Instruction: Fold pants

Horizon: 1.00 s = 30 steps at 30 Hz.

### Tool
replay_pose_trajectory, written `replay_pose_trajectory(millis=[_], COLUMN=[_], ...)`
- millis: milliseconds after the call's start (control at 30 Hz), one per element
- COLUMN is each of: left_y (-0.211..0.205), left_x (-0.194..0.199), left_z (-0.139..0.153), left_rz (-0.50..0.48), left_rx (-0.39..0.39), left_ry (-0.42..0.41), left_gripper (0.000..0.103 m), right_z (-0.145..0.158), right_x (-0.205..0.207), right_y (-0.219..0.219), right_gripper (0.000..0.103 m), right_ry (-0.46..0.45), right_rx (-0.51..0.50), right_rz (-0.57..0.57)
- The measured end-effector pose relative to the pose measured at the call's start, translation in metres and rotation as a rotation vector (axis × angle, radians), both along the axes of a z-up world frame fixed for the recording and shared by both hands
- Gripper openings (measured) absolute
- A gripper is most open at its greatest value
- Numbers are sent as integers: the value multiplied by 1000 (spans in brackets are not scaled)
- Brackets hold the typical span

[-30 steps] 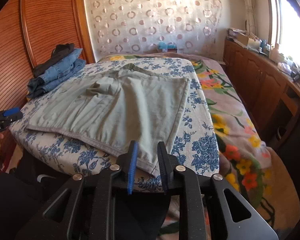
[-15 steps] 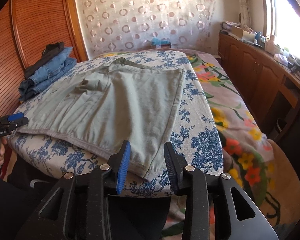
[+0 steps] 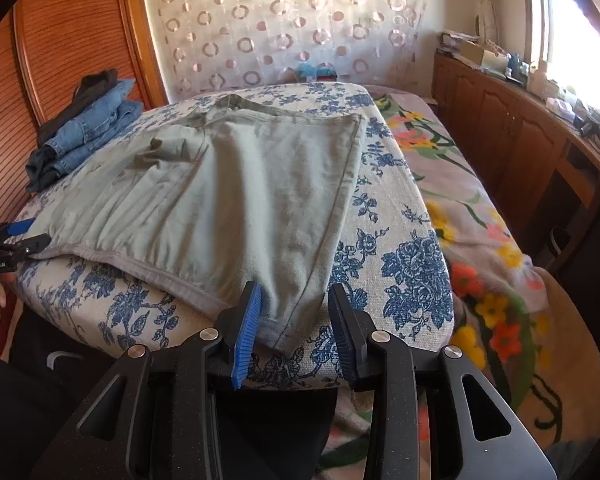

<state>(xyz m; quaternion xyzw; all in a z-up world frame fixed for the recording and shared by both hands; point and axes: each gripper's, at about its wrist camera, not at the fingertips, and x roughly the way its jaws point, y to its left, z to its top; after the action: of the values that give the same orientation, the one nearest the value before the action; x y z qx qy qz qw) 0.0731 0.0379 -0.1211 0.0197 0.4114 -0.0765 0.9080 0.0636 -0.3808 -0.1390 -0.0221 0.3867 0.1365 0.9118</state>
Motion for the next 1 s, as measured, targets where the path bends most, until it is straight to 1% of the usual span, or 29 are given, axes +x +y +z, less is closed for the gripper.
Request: replay_pose_trajectory(millis=[267, 300, 333, 367, 400, 500, 567, 767, 900, 1000], left_y=[2, 3, 3, 3, 3, 4, 5, 9, 11, 16], left_x=[-1, -1, -1, -1, -1, -2, -4, -11, -13, -13], left_z=[0, 0, 1, 1, 1, 2, 5, 20, 29, 33], left_rz=[1, 1, 2, 4, 7, 17, 21, 32, 36, 42], left_rx=[-4, -5, -5, -4, -5, -11, -12, -16, -12, -16], left_ry=[-16, -18, -18, -16, -12, -2, -8, -49, -74, -84], left_gripper=[98, 98, 98, 98, 98, 98, 98, 98, 98, 98], right_z=[-2, -2, -3, -3, -3, -3, 0, 22, 38, 48], right_x=[-2, -3, -4, -4, -4, -1, 3, 10, 17, 24], right_y=[1, 1, 1, 0, 1, 0, 1, 13, 34, 59], right_gripper=[36, 34, 32, 23, 12, 4, 3, 2, 2, 2], right_ry=[-3, -5, -7, -5, -2, -2, 0, -55, -85, -104], right_rx=[-8, -13, -15, -11, -5, 2, 28, 78, 106, 107], right_rz=[-5, -5, -5, 2, 12, 14, 21, 55, 108, 166])
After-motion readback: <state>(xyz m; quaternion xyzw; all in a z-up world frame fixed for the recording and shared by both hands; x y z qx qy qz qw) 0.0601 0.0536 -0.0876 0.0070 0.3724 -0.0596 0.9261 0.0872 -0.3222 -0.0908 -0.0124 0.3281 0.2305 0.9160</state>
